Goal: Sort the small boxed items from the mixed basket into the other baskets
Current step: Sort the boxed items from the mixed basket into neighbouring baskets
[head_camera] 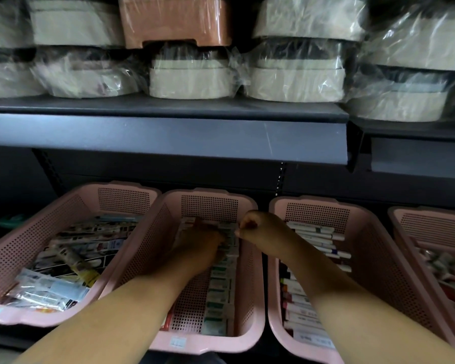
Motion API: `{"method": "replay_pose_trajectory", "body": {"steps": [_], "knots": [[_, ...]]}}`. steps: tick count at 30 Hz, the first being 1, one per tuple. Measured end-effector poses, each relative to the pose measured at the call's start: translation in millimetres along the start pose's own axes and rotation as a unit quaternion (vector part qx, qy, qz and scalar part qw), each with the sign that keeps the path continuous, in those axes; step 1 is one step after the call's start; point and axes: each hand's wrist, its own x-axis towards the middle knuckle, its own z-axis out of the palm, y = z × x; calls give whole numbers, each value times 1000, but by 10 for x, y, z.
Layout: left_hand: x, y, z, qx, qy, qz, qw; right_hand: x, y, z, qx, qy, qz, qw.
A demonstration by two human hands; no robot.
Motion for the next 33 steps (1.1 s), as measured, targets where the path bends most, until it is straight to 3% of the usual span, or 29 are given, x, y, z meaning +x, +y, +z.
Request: {"method": "replay_pose_trajectory", "body": {"steps": [33], "knots": [[-8, -29, 80, -11, 27, -16, 999, -30, 5, 8, 17, -4, 11, 1000]]}}
